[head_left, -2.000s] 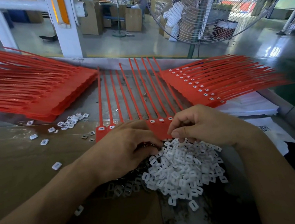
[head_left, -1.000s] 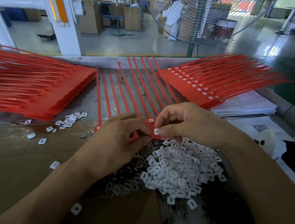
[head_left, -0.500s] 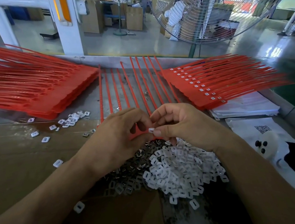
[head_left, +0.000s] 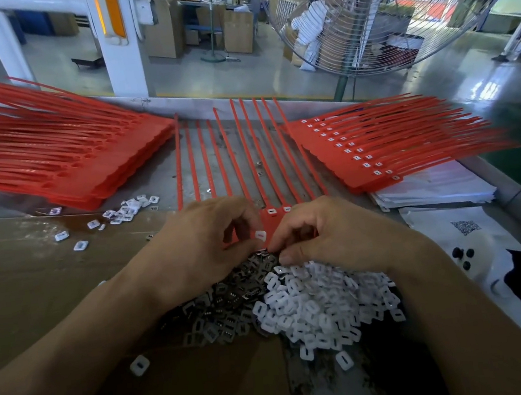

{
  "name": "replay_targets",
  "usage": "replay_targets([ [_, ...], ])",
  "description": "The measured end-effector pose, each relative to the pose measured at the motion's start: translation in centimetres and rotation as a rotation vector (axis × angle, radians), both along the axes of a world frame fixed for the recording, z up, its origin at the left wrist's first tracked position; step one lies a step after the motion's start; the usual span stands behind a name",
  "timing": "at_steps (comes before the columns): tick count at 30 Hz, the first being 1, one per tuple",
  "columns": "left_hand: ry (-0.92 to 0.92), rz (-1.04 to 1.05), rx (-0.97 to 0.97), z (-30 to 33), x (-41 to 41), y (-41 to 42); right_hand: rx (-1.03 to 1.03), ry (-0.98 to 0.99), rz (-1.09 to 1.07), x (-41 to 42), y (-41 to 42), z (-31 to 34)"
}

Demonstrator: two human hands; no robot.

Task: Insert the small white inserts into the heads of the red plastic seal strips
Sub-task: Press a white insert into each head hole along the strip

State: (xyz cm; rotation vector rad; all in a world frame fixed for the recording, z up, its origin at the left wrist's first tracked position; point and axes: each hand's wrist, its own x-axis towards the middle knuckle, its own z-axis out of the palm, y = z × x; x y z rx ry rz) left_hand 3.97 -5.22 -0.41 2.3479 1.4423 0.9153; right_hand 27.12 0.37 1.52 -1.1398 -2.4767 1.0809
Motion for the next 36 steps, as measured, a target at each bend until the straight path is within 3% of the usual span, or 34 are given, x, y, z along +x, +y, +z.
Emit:
replay_targets([
  [8,0.113,-0.091,0.004,0.4,0.1,-0.2,0.018,-0.097,-0.030,1.3,0.1,0.9],
  [17,0.175,-0.079,-0.005,0.7,0.4,-0.5,0.029,-0.056,-0.081,2.2,0.8,0.9],
  [25,0.153,-0.053,-0.008,0.6,0.3,-0.5,-0.001,-0.093,-0.013,2.0,0.8,0.8],
  [31,0.120,-0.046,-0.006,0.6,0.2,-0.4,0.094,-0.026,-0.116,2.2,1.1,0.5],
  [36,0.072,-0.055,-0.088,0.3,0.0,-0.5,0.082,-0.086,-0.073,2.4,1.2,0.3],
])
